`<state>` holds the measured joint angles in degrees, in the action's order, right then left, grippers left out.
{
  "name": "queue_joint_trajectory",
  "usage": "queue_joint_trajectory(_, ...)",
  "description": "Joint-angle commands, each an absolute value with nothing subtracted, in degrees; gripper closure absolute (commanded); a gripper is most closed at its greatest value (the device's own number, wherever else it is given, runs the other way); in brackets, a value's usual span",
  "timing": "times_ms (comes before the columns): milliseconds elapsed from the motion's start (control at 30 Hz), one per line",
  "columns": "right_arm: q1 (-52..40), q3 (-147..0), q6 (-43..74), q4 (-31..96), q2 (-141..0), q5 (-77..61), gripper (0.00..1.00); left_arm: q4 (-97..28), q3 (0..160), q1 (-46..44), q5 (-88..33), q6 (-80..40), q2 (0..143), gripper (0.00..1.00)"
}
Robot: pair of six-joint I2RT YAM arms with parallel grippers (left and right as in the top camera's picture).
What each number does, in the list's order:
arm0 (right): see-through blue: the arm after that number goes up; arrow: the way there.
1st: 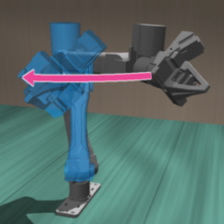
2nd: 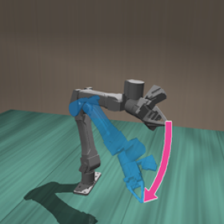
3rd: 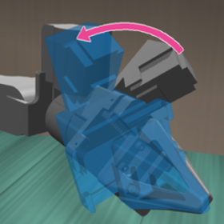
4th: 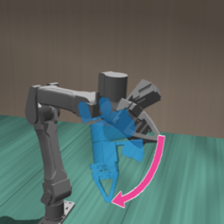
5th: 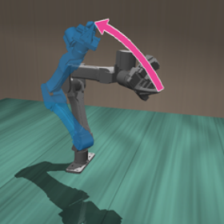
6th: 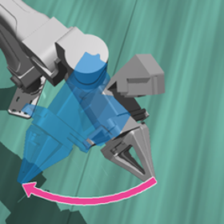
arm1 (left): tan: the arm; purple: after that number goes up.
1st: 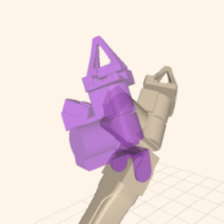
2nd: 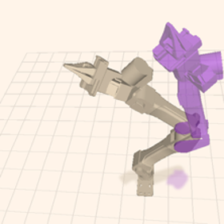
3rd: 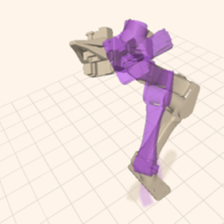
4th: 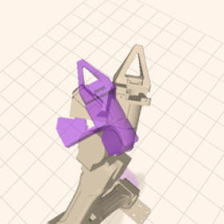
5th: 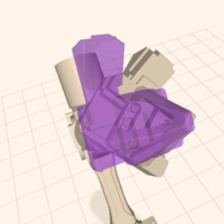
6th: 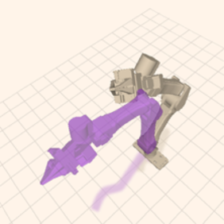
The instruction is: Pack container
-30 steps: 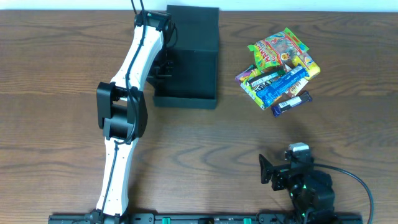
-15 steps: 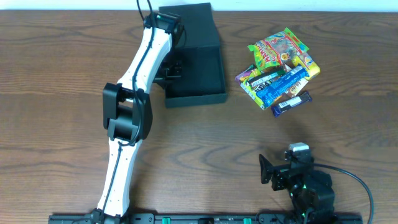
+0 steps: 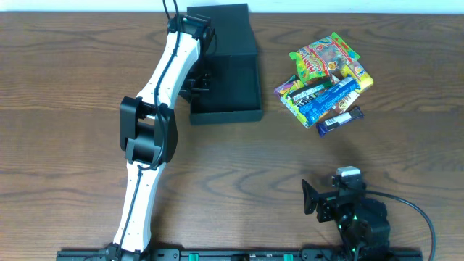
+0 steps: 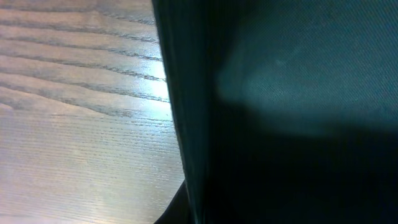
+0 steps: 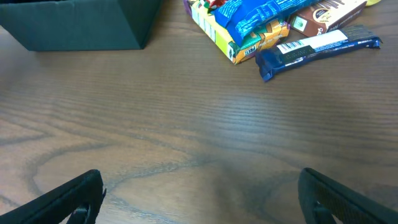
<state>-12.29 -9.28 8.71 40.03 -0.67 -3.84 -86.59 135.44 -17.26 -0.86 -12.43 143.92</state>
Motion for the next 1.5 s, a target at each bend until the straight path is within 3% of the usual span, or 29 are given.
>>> queue_joint_trajectory(0,-12.8,-9.2,9.1,40.2,-0.3,-3.2,0.01,-87.0,135.5,-17.1,0.6,-7.6,144.1,0.94)
queue_joint_trajectory(367,-12.8,-9.2,9.1,40.2,-0.3,-3.2,0.01,-87.6,135.5,-17.4,1.7,-0.9,144.1,0.94)
queue_joint_trajectory(767,-12.8,-9.2,9.1,40.2,-0.3,-3.2,0.01,-90.2,135.5,-17.6,1.4,-14.7,144.1,0.94)
queue_joint_trajectory(1067,-12.8,-9.2,9.1,40.2,-0.3,-3.2,0.01,-91.0,135.5,-17.7,1.4,-17.4,144.1,0.94)
queue_joint_trajectory(1100,-12.8,-9.2,9.1,40.2,-0.3,-3.2,0.01,-91.0,135.5,-17.7,1.4,-17.4,144.1,0.90)
queue_joint_trajectory(1167,-12.8,-9.2,9.1,40.2,-0.3,-3.2,0.01,-91.0,135.5,-17.7,1.5,-17.4,144.1,0.44)
queue_joint_trajectory(1200,-12.8,-9.2,9.1,40.2,-0.3,-3.2,0.01,-91.0,135.5,-17.7,1.5,-17.3,144.1,0.36)
queue_joint_trajectory(1467,-12.8,-9.2,9.1,40.2,-0.3,-3.2,0.01,-90.1,140.3,-17.6,1.5,-14.7,140.6,0.31)
